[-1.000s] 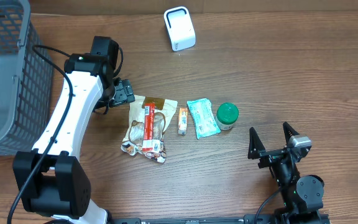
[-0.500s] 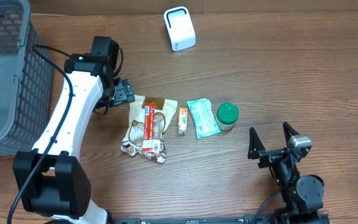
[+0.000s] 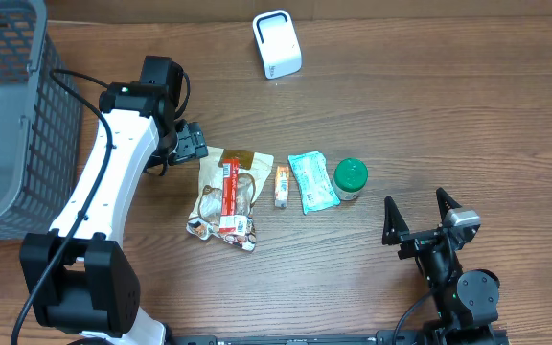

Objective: Scan the item barcode
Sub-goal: 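Release the snack bag and raise the left gripper above it, then move the right gripper over the orange tissue pack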

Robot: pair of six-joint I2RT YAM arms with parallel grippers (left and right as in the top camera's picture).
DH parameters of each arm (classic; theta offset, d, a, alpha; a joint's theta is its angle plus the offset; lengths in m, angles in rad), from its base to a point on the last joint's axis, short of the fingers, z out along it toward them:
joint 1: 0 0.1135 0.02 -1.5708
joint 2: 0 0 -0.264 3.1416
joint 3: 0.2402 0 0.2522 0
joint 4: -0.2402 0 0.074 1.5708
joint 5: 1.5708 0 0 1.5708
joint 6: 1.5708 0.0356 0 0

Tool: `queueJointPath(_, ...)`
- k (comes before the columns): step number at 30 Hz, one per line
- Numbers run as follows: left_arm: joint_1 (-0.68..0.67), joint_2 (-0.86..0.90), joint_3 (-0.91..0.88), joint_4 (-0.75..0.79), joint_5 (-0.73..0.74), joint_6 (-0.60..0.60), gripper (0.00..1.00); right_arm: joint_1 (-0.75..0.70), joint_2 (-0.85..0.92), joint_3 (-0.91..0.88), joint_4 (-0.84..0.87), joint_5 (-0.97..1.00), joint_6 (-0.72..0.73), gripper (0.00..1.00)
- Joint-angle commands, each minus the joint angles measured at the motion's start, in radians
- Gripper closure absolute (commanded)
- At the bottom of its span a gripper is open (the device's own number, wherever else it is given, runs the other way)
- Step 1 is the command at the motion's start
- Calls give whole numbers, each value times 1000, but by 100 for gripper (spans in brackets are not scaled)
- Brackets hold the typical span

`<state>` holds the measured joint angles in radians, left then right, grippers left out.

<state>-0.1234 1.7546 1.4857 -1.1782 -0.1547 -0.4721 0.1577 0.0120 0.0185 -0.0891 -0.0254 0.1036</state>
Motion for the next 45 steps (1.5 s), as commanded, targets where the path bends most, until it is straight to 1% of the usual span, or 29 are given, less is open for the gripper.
queueJointPath(1,3,1,23,1,-16,1,1,-3,-9,-11,6,5,-7,0)
queueJointPath(23,3,1,23,1,-16,1,0,-3,-9,-11,6,3,-6,0)
queueJointPath(26,3,1,23,1,-16,1,0,-3,-9,-11,13,-50,5,0)
queueJointPath(29,3,1,23,1,-16,1,0,-3,-9,-11,28,-144,4,0)
queueJointPath(33,3,1,23,1,-16,1,0,-3,-9,-10,27,-164,6,0)
queueJointPath(35,3,1,23,1,-16,1,0,-3,-9,6,13,-164,68,0)
queueJointPath(36,3,1,23,1,-16,1,0,-3,-9,26,-8,-164,117,0)
queueJointPath(38,3,1,23,1,-16,1,0,-3,-9,76,-50,-164,164,0)
queueJointPath(41,3,1,23,1,-16,1,0,-3,24,244,-184,-151,166,0)
queueJointPath(45,3,1,23,1,-16,1,0,-3,156,470,-353,-148,166,0)
